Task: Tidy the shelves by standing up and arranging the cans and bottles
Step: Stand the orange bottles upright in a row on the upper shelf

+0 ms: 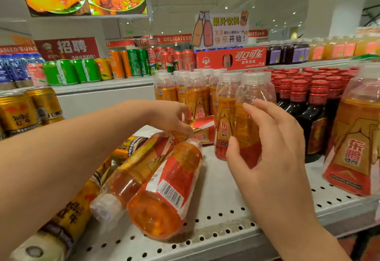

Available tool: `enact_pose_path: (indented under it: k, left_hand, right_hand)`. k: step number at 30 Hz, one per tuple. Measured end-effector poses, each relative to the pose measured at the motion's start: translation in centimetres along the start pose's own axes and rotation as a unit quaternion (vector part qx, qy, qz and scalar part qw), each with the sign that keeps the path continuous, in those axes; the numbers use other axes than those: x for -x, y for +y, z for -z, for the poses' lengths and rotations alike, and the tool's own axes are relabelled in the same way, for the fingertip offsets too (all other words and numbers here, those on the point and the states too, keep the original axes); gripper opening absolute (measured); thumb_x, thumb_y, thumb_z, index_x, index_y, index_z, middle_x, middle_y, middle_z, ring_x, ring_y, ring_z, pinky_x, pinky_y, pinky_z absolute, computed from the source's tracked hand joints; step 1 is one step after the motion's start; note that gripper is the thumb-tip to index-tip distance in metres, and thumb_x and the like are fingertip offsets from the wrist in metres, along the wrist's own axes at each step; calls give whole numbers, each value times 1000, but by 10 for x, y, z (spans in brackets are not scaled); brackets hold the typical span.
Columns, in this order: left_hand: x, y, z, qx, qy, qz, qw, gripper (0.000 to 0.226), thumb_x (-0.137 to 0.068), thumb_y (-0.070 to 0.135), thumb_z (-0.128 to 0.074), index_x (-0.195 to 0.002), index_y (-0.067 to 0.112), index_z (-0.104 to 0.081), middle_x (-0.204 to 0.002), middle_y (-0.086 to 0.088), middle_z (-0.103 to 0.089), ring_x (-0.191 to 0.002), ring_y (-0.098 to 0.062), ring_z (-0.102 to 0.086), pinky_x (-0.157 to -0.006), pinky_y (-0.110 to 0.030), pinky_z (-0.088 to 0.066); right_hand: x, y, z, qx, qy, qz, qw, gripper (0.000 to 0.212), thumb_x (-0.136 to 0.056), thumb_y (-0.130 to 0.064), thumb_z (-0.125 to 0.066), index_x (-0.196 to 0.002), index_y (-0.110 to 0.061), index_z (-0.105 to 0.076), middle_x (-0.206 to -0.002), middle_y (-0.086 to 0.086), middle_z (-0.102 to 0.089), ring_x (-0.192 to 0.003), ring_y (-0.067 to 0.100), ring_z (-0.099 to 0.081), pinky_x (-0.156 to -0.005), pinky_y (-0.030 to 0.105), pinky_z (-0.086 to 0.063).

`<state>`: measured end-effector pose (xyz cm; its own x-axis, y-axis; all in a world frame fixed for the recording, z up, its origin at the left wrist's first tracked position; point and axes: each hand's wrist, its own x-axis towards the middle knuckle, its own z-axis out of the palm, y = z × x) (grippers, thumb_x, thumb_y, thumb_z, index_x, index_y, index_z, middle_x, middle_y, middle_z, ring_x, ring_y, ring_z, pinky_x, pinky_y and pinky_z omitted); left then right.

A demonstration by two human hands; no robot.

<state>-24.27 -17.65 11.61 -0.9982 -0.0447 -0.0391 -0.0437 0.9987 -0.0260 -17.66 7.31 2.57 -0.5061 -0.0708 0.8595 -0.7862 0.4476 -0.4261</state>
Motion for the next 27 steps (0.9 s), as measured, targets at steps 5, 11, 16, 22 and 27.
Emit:
enact_pose_path:
  k: [5,11,16,22,27]
  left_hand:
    - [-21,2,-6,7,-46,-25,999,85,-84,68,-65,-148,19,-39,-137,-1,-53,-110,-19,-53,-90,-29,-44]
    - [-31,-1,-13,8,-43,-32,999,53,-84,59,-69,-114,20,-50,-109,1,-59,-91,-17,-56,-74,-28,-43]
    - [-26,-10,-15,28,9,-55,998,59,-80,55,-74,-121,16,-57,-110,-1,-64,-95,-20,-62,-86,-42,-55]
    - [-9,-26,4,37,56,-91,994,54,-77,58,-78,-117,28,-57,-108,7,-64,-89,-10,-61,-78,-32,-55]
    - [-1,-30,12,-277,155,-156,935,71,-82,62,-68,-142,31,-45,-130,3,-55,-118,-24,-54,-101,-44,-43]
  right_hand:
    - [11,-12,-10,-23,41,12,999,36,-92,-20,-62,-128,-20,-62,-137,-7,-50,-137,7,-37,-108,8,-27]
    - [12,-21,-25,-39,-70,46,996,25,-96,-25,-54,-118,-28,-66,-121,-18,-56,-122,5,-52,-102,16,-40]
    - [7,-18,-35,-35,-208,-4,977,21,-97,-35,-50,-113,-39,-63,-111,-31,-54,-117,-8,-49,-95,3,-33]
    - [4,-16,-42,-73,-223,-41,971,16,-96,-33,-53,-104,-40,-64,-108,-29,-57,-112,-11,-51,-88,1,-35]
    - [4,-15,-42,-84,-225,-44,970,15,-95,-35,-51,-103,-41,-63,-110,-29,-57,-115,-11,-50,-89,1,-33]
